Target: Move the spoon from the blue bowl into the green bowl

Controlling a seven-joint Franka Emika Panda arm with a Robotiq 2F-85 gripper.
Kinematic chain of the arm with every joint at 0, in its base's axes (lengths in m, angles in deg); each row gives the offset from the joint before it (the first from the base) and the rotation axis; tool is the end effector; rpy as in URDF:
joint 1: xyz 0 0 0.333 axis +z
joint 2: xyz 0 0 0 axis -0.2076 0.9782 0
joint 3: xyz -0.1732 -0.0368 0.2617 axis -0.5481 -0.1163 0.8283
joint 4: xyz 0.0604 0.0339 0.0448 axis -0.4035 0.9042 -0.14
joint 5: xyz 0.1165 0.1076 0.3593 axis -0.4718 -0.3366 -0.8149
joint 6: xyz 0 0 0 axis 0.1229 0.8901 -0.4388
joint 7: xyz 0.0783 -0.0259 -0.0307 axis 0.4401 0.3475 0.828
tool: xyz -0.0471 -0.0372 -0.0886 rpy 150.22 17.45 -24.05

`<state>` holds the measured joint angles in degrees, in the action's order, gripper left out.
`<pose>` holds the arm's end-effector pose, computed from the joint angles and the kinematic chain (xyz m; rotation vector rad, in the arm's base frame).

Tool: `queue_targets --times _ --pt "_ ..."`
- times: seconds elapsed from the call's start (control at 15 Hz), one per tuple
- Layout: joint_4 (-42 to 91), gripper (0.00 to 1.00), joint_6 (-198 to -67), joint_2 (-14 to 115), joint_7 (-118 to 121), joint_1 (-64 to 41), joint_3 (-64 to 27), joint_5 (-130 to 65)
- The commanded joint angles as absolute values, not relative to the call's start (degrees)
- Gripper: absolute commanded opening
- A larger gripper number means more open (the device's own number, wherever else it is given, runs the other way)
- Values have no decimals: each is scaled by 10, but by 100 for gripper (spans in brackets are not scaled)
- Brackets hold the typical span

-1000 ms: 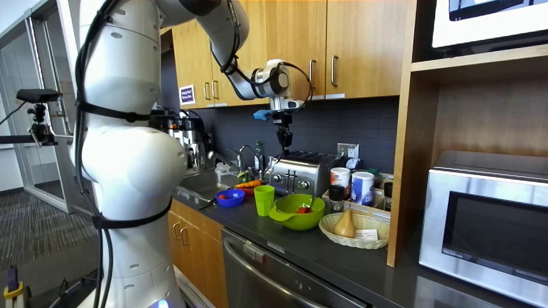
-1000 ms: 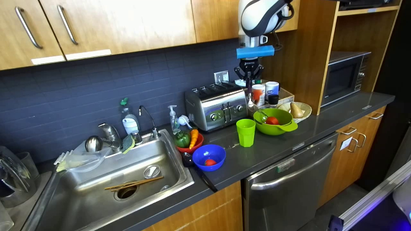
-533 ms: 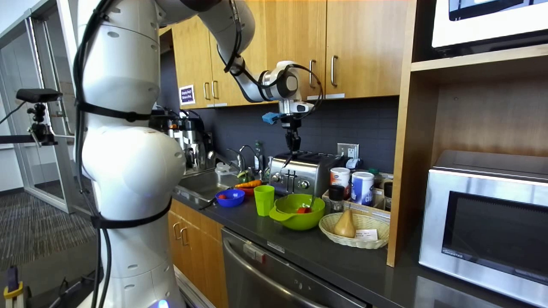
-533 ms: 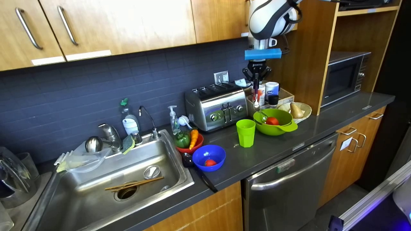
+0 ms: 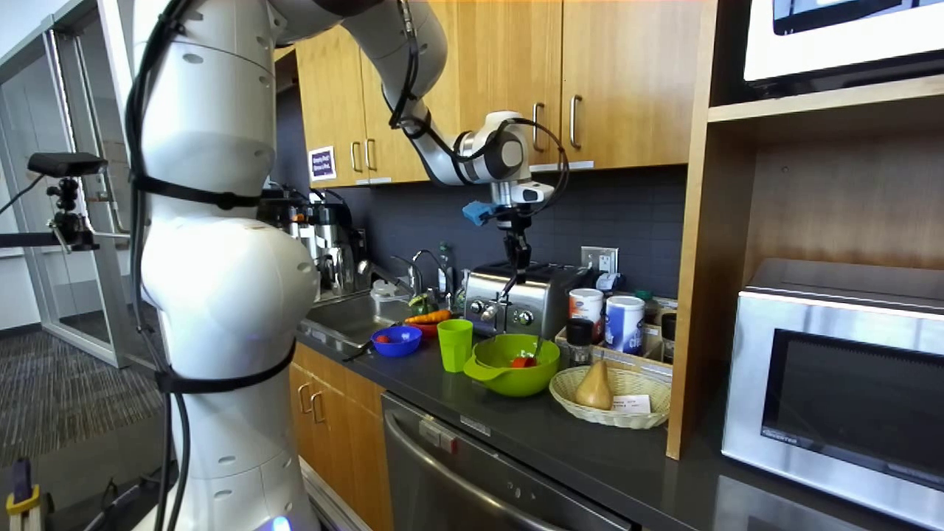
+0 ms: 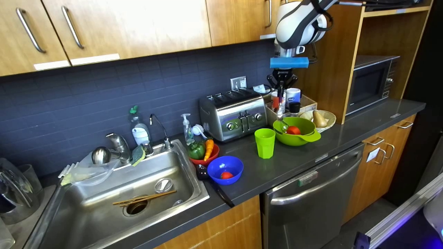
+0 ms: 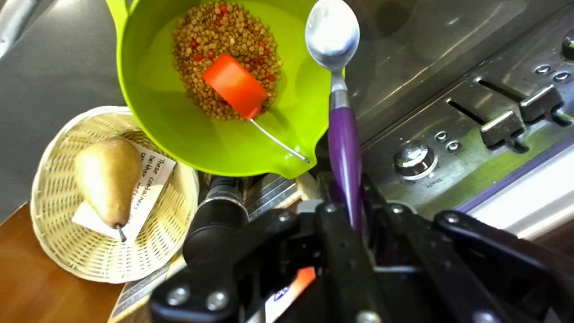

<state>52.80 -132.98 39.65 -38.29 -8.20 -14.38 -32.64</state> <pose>0.5734 0.0382 0.3870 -2.9239 1.0322 -0.2404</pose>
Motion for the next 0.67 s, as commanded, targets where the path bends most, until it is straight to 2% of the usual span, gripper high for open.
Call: queue_targets --times 0.0,0.6 --pt "562 4 -1358 375 -368 -91 -148 -333" --pt "597 4 -1415 381 -366 -92 -156 -312"
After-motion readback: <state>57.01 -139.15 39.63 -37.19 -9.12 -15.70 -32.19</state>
